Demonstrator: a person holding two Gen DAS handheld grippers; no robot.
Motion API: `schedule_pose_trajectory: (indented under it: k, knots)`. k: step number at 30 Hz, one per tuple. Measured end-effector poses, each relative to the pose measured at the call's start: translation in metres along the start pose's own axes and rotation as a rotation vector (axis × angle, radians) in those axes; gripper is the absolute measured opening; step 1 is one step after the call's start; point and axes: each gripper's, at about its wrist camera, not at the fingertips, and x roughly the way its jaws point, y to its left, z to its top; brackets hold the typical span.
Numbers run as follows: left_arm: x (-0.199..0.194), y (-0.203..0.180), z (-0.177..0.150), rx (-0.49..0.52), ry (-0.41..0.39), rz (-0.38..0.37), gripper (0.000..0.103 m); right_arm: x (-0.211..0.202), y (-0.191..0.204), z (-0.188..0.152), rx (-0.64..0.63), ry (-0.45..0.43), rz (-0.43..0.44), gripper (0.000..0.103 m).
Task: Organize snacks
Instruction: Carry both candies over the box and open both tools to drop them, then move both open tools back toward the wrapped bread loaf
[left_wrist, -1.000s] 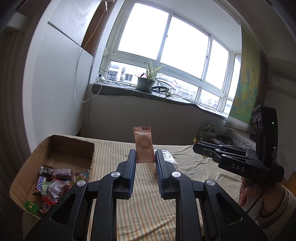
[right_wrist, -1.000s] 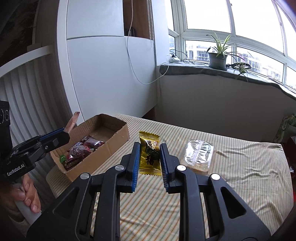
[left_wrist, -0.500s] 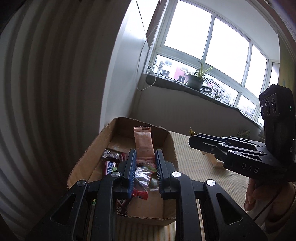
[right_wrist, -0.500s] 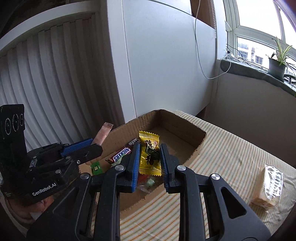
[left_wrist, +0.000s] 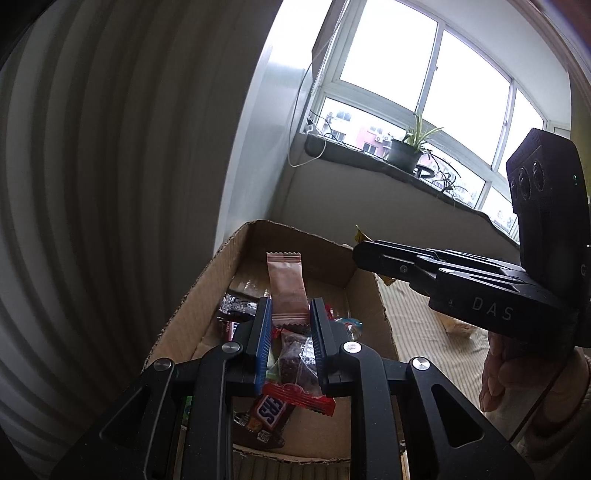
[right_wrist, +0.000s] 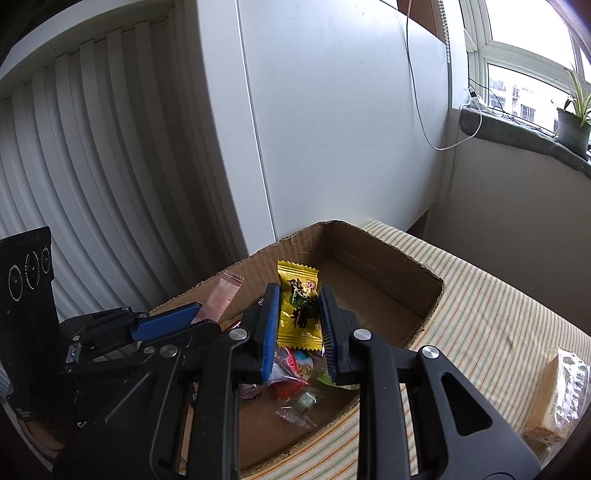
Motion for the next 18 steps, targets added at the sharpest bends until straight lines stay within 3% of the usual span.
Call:
schedule_pose_trajectory:
  k: [2, 4, 5, 6, 8, 18]
  knots:
    - [0.005, 0.000, -0.002, 0.002, 0.018, -0.001, 0.019, 0.012, -0.004, -0.004, 0.015, 0.045, -0.001, 0.034]
    - [0.009, -0.002, -0.005, 0.002, 0.035, 0.012, 0.020, 0.010, -0.009, -0.010, 0.037, 0.030, -0.007, 0.038]
    - [0.010, -0.001, -0.006, 0.001, 0.041, 0.025, 0.032, 0.008, -0.012, -0.013, 0.048, 0.027, -0.005, 0.038]
    - [0.009, -0.001, -0.008, -0.003, 0.040, 0.036, 0.052, 0.006, -0.014, -0.015, 0.053, 0.026, -0.013, 0.038]
    - [0.003, 0.001, -0.012, -0.014, 0.019, 0.052, 0.063, 0.001, -0.018, -0.018, 0.061, 0.026, -0.019, 0.038]
    - [-0.017, 0.013, -0.007, -0.051, -0.010, 0.087, 0.063, -0.011, -0.011, -0.022, 0.055, 0.018, -0.017, 0.039]
